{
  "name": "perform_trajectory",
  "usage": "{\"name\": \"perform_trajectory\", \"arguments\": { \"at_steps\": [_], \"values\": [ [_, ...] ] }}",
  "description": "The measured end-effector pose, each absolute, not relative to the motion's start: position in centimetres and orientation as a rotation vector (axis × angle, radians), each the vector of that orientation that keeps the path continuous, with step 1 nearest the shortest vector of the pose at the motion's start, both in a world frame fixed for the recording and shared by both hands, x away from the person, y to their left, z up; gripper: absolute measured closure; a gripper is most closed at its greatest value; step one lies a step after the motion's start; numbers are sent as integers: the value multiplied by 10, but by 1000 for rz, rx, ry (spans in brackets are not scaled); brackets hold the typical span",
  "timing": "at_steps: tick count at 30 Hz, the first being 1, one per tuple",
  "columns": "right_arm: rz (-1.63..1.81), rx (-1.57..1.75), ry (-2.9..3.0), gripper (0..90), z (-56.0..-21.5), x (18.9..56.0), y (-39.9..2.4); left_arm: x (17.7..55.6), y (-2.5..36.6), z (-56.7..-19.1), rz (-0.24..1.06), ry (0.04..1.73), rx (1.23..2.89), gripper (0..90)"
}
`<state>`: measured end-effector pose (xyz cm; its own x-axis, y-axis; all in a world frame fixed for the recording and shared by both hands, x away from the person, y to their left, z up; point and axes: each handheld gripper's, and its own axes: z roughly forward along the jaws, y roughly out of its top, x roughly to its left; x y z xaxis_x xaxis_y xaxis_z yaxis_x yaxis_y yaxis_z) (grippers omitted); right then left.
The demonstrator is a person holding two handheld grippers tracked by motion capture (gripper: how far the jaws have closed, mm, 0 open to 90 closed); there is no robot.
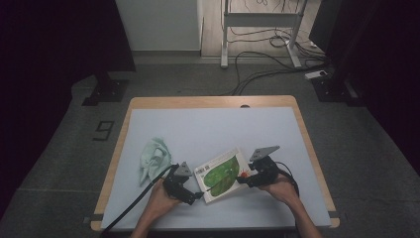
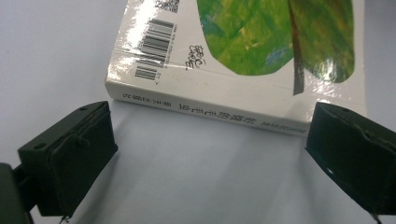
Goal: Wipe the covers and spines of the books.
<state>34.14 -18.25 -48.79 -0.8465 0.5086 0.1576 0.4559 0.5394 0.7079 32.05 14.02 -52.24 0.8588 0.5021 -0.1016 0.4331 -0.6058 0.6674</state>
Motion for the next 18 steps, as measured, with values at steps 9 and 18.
{"name": "perform_trajectory", "arguments": {
  "at_steps": [9, 18],
  "values": [
    [1173, 773, 2685, 447, -492, 328, -189, 319, 138, -518, 108, 662, 2306, 18],
    [1172, 751, 2660, 467, -494, 318, -194, 324, 134, -518, 82, 677, 2317, 22]
  ]
}}
